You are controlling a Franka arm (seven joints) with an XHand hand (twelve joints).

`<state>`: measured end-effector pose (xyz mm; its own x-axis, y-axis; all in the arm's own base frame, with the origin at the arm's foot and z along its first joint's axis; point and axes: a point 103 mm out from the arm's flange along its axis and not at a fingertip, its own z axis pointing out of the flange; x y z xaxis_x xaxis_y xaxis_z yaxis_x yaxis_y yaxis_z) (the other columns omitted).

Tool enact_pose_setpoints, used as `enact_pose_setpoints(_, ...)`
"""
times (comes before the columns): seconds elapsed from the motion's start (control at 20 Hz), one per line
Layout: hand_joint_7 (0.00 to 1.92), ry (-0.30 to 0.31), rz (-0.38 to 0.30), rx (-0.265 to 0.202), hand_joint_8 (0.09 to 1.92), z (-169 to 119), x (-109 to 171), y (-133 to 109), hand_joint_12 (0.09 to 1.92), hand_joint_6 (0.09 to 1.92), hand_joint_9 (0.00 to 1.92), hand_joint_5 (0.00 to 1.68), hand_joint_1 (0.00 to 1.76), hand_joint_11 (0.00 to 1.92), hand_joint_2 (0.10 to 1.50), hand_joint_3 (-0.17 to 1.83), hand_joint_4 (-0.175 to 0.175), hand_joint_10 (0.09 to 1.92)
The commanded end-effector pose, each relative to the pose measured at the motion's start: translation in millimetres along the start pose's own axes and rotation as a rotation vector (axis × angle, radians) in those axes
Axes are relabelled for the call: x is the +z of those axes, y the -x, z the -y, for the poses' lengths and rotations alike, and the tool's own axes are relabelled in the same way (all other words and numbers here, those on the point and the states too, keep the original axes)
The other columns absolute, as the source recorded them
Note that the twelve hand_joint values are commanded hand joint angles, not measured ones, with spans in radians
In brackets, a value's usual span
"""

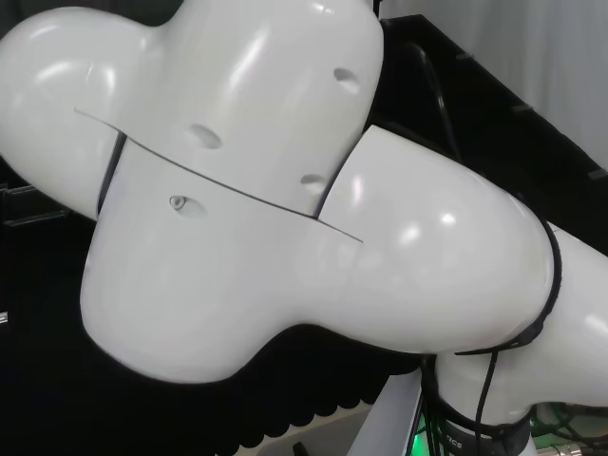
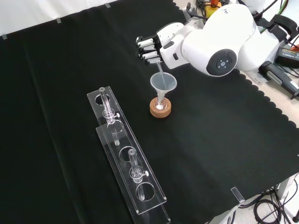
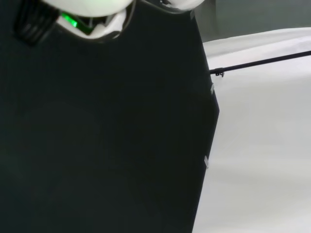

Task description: Pour all the NaCl from the weighing funnel into the round-bottom flask.

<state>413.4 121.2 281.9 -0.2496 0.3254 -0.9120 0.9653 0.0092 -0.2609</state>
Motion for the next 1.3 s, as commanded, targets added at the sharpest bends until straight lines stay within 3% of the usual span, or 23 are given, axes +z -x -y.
enact_pose_setpoints(0.05,0.63,0.010,0.030,0.003,0.60,-0.5,-2.5,-2.3,1.19,0.73,0.92,1.25,1.12,0.67,0.63,0.72,0.175,0.37)
enact_pose_setpoints(1.3,0.62,0.019,0.070,0.014,0.60,0.8,0.6,0.6,1.18,0.73,0.92,1.26,1.12,0.68,0.63,0.72,0.175,0.37)
